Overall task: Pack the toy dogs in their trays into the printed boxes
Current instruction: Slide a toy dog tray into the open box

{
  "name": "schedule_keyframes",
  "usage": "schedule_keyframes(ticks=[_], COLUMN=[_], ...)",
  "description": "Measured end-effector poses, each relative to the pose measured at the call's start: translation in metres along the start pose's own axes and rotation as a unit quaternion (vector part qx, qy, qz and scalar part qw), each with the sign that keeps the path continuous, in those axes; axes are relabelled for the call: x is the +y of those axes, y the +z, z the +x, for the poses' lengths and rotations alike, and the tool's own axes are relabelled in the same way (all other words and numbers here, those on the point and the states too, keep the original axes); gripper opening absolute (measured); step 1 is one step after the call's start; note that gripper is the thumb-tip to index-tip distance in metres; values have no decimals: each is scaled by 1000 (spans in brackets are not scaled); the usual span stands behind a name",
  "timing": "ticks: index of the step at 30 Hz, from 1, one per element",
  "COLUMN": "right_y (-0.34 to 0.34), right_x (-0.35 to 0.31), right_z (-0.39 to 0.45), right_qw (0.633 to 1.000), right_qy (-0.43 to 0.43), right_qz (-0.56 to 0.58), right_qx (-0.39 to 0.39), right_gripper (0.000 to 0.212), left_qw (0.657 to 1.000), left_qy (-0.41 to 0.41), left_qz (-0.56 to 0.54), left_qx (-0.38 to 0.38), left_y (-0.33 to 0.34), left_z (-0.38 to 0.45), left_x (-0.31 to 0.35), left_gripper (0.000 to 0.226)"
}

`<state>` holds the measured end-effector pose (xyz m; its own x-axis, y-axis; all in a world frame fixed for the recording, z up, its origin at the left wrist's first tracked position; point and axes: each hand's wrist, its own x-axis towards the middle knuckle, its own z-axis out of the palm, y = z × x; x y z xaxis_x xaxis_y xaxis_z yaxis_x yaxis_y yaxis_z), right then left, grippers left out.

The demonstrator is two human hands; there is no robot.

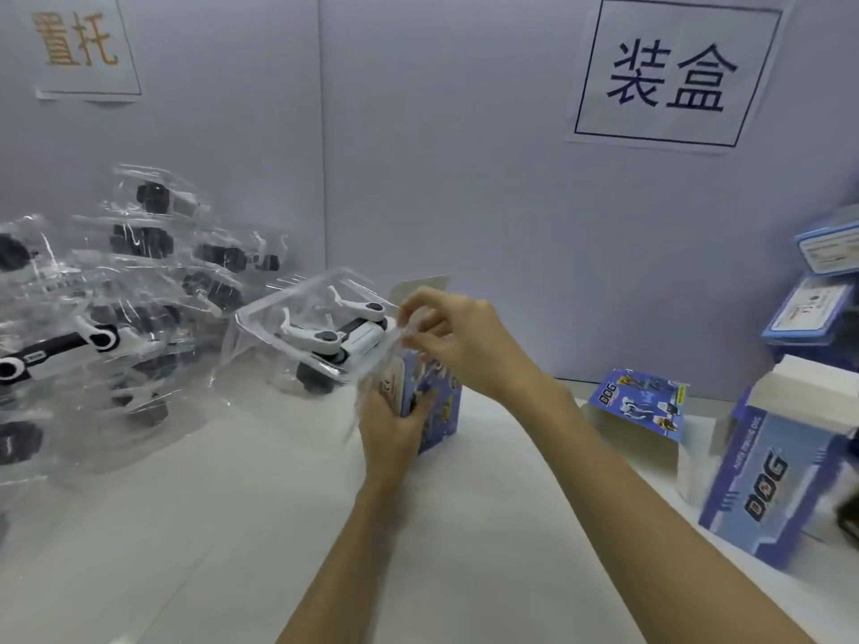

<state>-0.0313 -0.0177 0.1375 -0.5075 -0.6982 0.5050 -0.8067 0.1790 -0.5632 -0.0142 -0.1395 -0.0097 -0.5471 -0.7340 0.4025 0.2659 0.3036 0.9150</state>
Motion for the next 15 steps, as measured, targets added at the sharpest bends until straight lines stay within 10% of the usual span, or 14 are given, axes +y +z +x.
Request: schedule_keyframes(ticks=[6, 11, 15], right_y=[-36, -42, -24], right_x=[43, 93, 134], right_z=[-45, -85, -111], right_qw=[994, 985, 977], right_qy=[46, 140, 199], right_qz=[94, 90, 66], right_qx=[5, 33, 33], right_gripper=[15, 25, 30], left_qw=[972, 983, 996], left_qy=[-232, -25, -27], left_qz=[23, 163, 75], left_qx=[8, 85, 38], left_y=[-12, -17, -19], left_z=[17, 18, 25], left_x=[-36, -11, -15], left_gripper=[61, 82, 102])
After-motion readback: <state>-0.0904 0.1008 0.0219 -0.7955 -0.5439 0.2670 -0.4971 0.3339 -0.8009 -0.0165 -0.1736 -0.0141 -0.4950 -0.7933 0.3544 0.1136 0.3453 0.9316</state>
